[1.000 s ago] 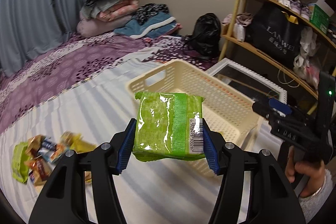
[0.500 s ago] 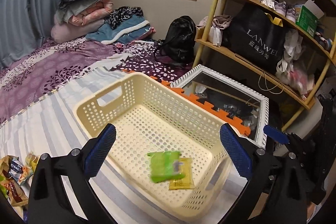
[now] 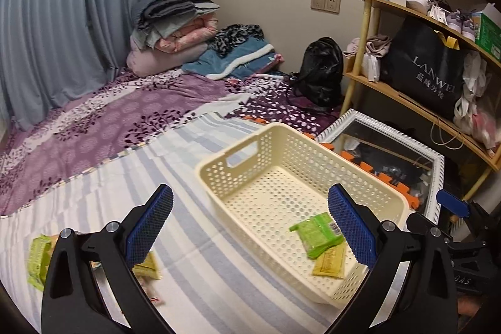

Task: Organize snacks
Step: 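Lower the lime-green wafer pack into the basket and open the left tool, then move both tools back from the basket to the snack pile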

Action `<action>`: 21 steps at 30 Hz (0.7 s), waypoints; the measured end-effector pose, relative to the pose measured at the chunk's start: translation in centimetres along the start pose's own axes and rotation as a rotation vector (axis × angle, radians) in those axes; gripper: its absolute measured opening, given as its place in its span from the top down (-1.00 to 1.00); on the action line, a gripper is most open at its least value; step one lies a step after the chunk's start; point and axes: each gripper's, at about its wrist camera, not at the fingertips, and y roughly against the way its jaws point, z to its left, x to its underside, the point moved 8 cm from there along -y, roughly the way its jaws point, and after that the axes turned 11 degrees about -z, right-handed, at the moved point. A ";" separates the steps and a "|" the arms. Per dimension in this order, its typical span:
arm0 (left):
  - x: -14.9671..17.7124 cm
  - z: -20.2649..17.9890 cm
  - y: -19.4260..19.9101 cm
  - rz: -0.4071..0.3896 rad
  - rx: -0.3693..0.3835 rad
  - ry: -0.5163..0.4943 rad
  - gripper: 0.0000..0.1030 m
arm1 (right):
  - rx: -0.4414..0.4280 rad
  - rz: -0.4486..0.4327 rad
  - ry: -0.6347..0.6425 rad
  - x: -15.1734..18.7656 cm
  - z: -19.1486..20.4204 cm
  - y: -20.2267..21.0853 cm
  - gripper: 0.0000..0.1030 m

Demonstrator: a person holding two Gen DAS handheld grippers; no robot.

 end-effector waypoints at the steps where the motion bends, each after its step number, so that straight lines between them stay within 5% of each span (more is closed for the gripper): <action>1: -0.1 0.4 0.4 -0.003 -0.010 -0.002 -0.96 | -0.004 0.003 0.000 0.0 0.2 0.0 -0.90; 21: 1.6 7.8 7.2 -0.012 -0.168 0.056 -0.96 | -0.121 0.012 0.083 1.0 8.1 2.7 -0.90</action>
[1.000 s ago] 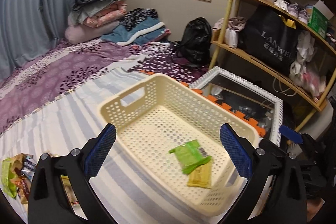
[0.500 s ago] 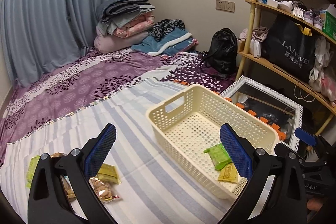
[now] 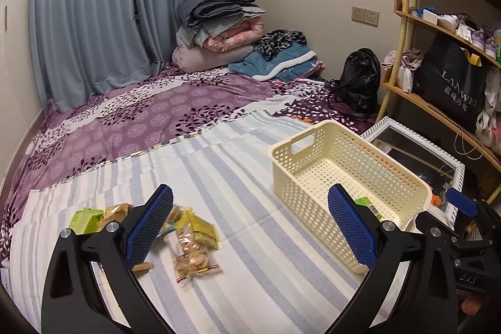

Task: Organize snacks
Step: 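Move both tools back from the basket to the snack pile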

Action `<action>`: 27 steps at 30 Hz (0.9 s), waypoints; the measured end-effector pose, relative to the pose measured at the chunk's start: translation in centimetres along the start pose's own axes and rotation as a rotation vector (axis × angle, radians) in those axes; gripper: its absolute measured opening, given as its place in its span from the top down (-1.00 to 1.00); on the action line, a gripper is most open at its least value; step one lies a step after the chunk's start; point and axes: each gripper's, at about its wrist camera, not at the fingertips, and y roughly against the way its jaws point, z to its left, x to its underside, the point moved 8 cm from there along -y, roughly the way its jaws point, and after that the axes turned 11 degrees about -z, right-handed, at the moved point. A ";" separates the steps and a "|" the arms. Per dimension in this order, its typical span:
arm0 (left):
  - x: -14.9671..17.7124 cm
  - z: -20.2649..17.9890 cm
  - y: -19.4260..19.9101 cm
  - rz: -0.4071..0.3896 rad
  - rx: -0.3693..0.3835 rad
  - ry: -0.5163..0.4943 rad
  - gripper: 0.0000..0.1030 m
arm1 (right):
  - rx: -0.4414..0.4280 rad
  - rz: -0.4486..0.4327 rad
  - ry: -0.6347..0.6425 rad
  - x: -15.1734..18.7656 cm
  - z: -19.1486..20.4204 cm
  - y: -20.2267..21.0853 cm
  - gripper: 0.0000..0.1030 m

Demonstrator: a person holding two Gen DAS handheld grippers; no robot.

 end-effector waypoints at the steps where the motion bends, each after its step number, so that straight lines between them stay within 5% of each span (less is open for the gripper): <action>1: 0.2 0.4 0.3 0.000 -0.005 0.004 -0.96 | -0.006 0.000 0.004 0.0 0.4 0.1 -0.90; 27: 5.4 13.0 5.1 0.049 -0.187 0.111 -0.96 | -0.194 0.093 0.170 2.7 14.4 -0.6 -0.90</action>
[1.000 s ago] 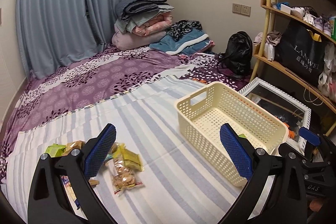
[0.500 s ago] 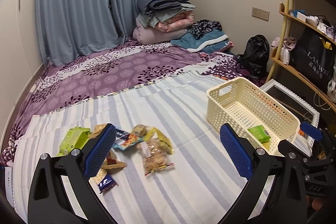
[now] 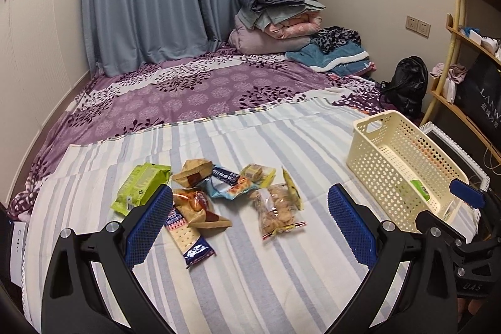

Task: Organize snacks
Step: 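Move both tools back from the basket to the snack pile, then grasp soda cracker pack with left tool while right tool grasps clear cookie bag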

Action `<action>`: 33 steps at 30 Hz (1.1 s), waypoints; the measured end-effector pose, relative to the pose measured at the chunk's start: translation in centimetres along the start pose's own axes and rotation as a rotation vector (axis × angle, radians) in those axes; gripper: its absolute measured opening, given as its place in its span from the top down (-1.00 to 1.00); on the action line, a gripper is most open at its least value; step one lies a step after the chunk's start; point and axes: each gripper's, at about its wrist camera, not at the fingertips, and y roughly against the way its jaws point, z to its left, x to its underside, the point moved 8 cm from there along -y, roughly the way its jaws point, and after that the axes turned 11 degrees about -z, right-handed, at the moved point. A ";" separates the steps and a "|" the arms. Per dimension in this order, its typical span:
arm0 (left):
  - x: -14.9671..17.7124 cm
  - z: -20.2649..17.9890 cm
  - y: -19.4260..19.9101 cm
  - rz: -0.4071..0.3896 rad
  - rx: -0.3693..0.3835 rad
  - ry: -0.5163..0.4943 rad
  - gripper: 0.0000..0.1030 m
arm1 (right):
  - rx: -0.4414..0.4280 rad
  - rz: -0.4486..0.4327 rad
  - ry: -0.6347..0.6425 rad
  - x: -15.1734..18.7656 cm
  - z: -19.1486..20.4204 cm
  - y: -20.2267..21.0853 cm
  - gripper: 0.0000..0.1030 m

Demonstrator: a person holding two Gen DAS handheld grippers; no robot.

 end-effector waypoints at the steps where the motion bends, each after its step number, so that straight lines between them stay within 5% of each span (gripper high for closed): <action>1: 0.2 0.4 -0.1 0.004 -0.004 0.004 -0.96 | -0.004 0.004 0.004 0.1 0.4 -0.2 -0.90; 11: 2.6 3.7 -1.5 0.062 -0.040 0.045 -0.96 | -0.045 0.061 0.022 1.4 2.7 -2.4 -0.90; 22: 9.3 11.2 -5.0 0.202 -0.134 0.177 -0.96 | -0.081 0.149 0.021 4.0 4.3 -6.1 -0.90; 33: 14.2 12.7 -10.3 0.331 -0.134 0.257 -0.96 | -0.100 0.229 0.002 6.9 4.5 -9.4 -0.90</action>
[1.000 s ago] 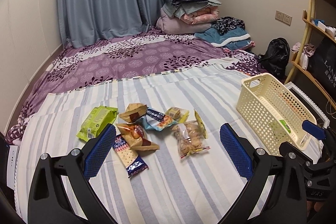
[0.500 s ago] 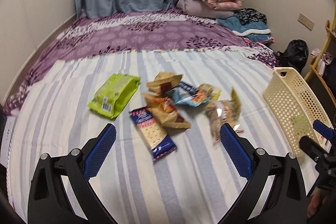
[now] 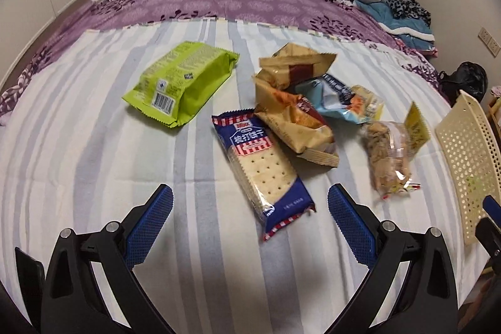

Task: Organize snacks
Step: 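Grasp soda cracker pack with left tool while right tool grasps clear cookie bag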

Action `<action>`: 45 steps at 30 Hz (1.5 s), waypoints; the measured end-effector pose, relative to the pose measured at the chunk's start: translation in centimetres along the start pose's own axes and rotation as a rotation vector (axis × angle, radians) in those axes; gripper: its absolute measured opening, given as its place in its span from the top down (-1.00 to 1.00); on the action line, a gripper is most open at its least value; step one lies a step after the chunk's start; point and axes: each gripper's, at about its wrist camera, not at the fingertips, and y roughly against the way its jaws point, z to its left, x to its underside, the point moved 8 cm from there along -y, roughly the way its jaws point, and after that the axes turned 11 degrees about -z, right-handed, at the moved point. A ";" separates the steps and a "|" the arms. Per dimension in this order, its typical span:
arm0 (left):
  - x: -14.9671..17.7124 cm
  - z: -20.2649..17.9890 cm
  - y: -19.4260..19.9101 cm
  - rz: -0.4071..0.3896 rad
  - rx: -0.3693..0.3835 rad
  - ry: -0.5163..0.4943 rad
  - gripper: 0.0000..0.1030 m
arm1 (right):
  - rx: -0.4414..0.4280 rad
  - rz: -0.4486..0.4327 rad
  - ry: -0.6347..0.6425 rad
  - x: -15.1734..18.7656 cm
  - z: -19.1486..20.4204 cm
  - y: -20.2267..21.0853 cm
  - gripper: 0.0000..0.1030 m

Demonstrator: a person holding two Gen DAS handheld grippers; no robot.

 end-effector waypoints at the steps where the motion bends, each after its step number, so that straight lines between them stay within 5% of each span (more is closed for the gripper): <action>1: 0.2 0.2 -0.6 0.009 -0.014 0.001 -0.96 | 0.000 0.005 -0.002 0.1 -0.1 -0.2 -0.90; 7: 1.4 0.5 -3.7 0.073 -0.026 0.036 -0.96 | -0.009 0.037 -0.025 1.0 -0.6 -2.0 -0.90; 22: 0.2 0.3 -5.7 0.020 -0.053 0.006 -0.94 | -0.020 0.076 -0.019 1.6 0.2 -4.7 -0.90; 25: 0.3 1.1 -5.0 -0.004 -0.055 0.002 -0.64 | -0.029 0.083 -0.026 1.7 0.6 -5.4 -0.90; 27: 0.3 1.6 -4.6 -0.017 -0.057 -0.011 -0.25 | -0.041 0.085 -0.031 1.6 1.0 -5.9 -0.90; 30: 0.2 2.5 -4.3 -0.024 -0.038 -0.003 -0.01 | -0.052 0.085 -0.033 1.2 1.6 -6.9 -0.90; 45: 0.0 3.0 -4.6 -0.029 -0.016 -0.028 0.04 | -0.025 0.116 0.063 0.0 4.6 -14.1 -0.90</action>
